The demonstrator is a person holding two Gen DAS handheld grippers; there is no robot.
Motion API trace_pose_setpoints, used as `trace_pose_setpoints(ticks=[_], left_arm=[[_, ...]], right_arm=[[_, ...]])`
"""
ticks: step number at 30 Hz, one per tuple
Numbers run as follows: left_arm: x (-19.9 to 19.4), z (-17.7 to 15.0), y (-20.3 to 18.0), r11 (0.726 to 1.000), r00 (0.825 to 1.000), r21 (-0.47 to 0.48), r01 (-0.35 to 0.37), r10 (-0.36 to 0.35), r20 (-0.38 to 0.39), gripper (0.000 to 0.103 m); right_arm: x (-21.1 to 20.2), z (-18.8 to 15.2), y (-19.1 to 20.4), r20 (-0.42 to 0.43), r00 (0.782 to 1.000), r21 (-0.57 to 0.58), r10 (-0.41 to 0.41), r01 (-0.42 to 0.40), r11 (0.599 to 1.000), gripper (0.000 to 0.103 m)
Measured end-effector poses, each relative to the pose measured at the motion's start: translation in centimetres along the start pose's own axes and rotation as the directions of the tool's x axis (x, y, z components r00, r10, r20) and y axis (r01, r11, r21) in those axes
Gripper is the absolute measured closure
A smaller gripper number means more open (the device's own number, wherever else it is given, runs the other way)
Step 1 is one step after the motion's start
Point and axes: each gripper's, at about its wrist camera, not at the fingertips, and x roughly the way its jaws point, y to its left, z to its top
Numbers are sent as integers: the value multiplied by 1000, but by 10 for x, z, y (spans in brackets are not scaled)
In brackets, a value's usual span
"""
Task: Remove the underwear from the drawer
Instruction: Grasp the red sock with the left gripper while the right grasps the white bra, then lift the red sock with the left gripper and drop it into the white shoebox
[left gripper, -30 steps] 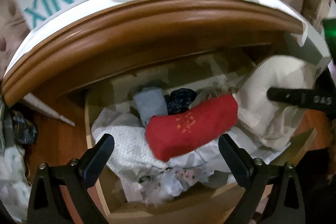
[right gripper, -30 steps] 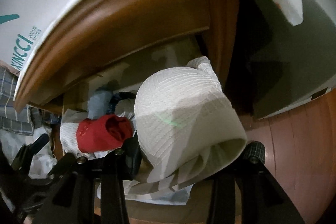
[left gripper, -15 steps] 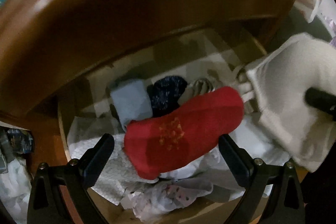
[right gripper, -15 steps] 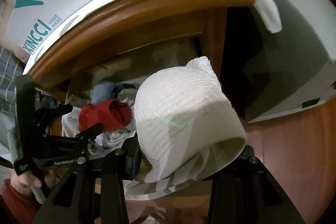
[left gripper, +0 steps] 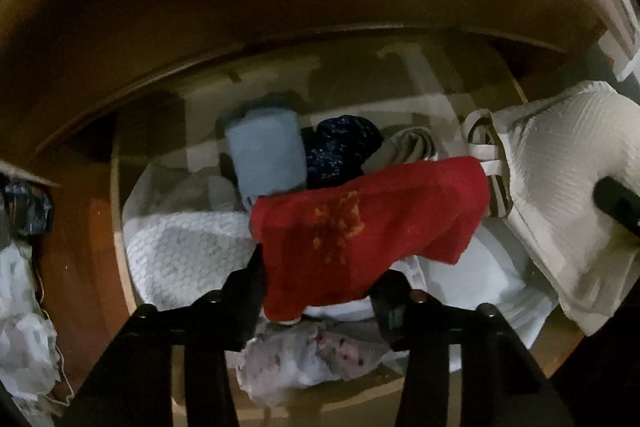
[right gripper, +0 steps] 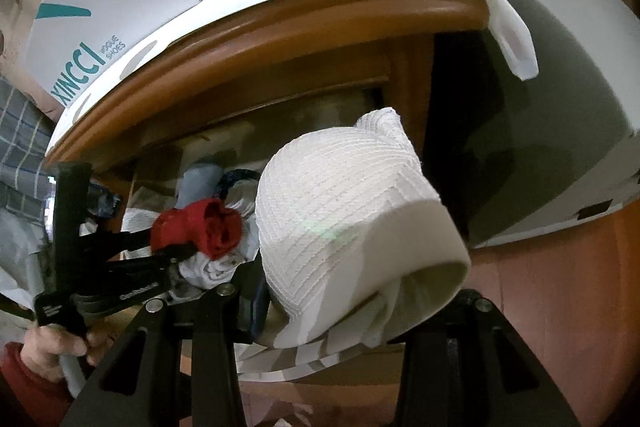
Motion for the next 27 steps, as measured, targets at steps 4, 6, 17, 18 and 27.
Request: trace_pose_setpoints(ticks=[4,6,17,18,27], left_arm=[[-13,-7,3,998,1000,-54,28,-27,16,60],[-22,-11,4,997,999,-70,43,-40,30,60],[-74,-27,19,987,992,-146,67,-50,119,60],[-83,-28,21,987,990,-146,72,-53,133,60],[-157,-33,35,990,966,-111,90,-59,252,60]], right_arm=[[-2,1,10,32,999,-40,-27,29,999,65],[-2,0,14,41,999,-48,-24,26,999,65],[-2,-3,19,61,996,-81,-57,62,995,65],[-2,-2,19,64,996,-85,-68,73,994,65],[9,-4,25,62,992,-95,-113,119,988,65]])
